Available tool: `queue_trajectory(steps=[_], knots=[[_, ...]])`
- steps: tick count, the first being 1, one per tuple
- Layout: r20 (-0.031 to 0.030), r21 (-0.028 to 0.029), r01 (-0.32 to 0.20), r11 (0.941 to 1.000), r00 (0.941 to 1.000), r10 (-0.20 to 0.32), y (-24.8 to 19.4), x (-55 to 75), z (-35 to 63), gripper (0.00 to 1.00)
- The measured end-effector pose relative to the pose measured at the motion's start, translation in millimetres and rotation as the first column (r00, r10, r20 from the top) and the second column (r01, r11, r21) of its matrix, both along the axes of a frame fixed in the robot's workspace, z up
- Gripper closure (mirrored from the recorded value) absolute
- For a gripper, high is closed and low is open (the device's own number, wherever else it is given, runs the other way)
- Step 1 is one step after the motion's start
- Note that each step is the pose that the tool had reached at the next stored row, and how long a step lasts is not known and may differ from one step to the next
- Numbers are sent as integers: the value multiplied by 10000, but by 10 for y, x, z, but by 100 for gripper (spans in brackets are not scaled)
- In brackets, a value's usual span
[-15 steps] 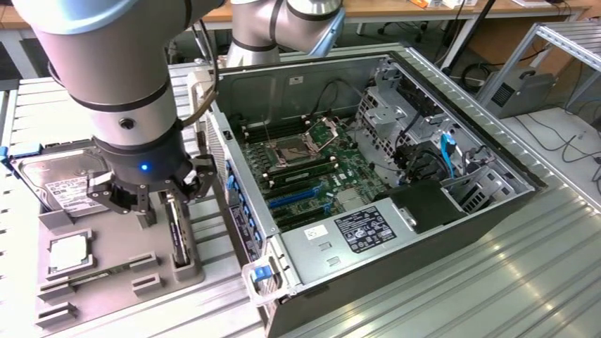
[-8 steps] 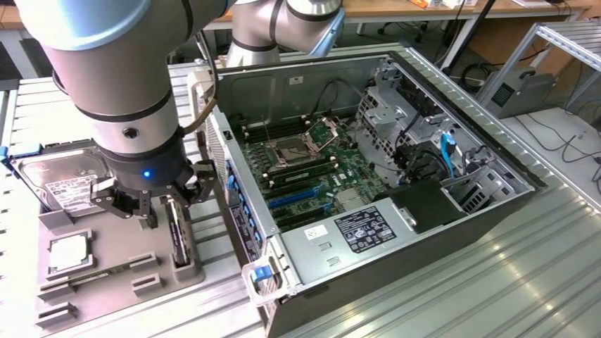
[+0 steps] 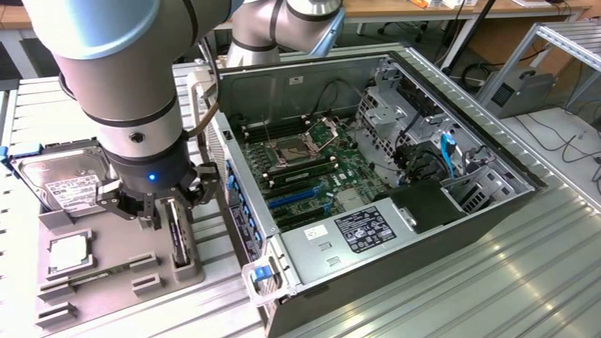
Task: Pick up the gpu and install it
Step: 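Pick up the gpu and move the gpu toward the slot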
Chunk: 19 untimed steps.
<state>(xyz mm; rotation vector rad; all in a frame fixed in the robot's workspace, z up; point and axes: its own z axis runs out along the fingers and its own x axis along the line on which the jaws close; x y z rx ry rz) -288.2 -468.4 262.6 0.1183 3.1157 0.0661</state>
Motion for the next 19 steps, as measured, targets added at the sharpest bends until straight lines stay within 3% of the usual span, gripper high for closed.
queue_trajectory(steps=[7, 12, 15, 16, 19], knots=[[-1, -1, 9, 10000, 10000, -9, 13, -1, -107, 52], [-5, -1, 33, 10000, 10000, -33, 61, -1, -146, 52], [-6, 0, 39, 10000, 10000, -39, 65, 0, -169, 52], [-8, -2, 57, 10000, 10000, -57, 70, -1, -231, 52], [-6, 0, 57, 10000, 10000, -57, 70, 0, -232, 52]])
